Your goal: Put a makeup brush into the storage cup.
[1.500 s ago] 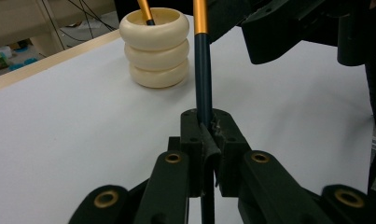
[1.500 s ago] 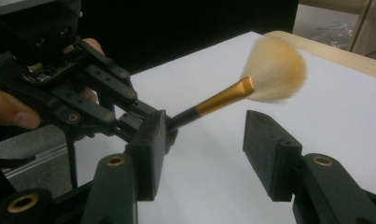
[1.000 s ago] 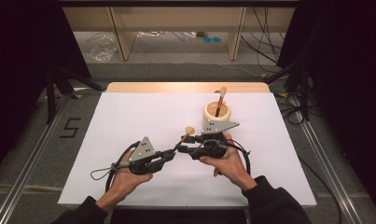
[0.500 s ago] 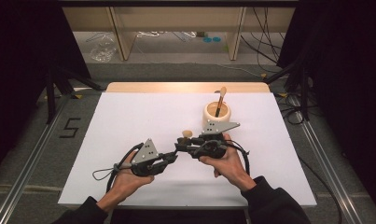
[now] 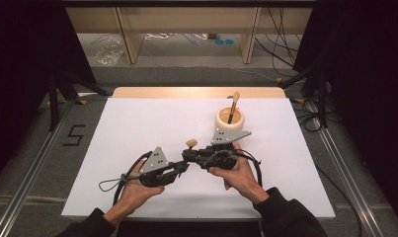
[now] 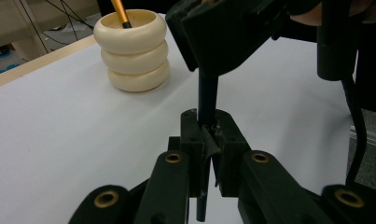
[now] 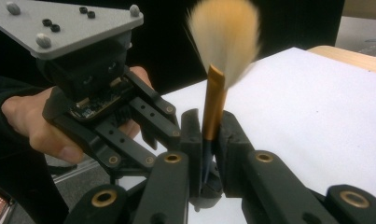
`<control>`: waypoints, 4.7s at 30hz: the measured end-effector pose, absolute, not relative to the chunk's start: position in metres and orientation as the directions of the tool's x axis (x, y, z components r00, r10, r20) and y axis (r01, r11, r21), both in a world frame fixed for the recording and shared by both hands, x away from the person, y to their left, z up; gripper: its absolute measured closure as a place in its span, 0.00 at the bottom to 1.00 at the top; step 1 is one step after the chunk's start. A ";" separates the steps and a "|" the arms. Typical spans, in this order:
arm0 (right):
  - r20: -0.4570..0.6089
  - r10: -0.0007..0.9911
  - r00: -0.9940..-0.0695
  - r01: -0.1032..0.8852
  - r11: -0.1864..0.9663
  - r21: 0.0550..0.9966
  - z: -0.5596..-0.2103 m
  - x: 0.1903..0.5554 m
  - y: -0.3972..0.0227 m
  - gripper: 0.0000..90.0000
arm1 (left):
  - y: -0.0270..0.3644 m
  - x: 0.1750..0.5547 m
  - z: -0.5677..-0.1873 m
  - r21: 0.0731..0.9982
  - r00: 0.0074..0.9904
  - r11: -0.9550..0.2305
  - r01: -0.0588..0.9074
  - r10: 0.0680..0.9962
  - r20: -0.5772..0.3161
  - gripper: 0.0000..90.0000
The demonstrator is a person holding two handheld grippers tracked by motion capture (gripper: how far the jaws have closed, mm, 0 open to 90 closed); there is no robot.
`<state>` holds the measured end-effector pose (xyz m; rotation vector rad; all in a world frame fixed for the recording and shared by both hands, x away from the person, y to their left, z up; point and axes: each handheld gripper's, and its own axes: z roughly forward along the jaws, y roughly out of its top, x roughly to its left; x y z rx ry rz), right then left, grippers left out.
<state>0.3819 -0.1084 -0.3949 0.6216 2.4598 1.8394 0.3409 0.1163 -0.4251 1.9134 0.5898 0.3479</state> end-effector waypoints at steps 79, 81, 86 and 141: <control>0.091 0.520 -0.849 0.261 0.264 0.929 -0.378 0.414 -0.172 0.94 | 0.161 0.324 -0.441 0.844 0.791 -0.435 0.314 0.612 0.020 0.36; 0.088 0.523 -0.848 0.259 0.263 0.930 -0.376 0.414 -0.174 0.94 | 0.162 0.324 -0.441 0.845 0.792 -0.436 0.311 0.610 0.023 0.36; 0.076 0.551 -0.831 0.255 0.255 0.933 -0.371 0.419 -0.182 0.94 | 0.165 0.323 -0.441 0.848 0.785 -0.425 0.315 0.619 0.020 0.35; 0.110 0.724 -0.681 0.315 0.155 0.936 -0.338 0.491 -0.228 0.94 | 0.165 0.321 -0.442 0.841 0.787 -0.433 0.323 0.617 0.016 0.33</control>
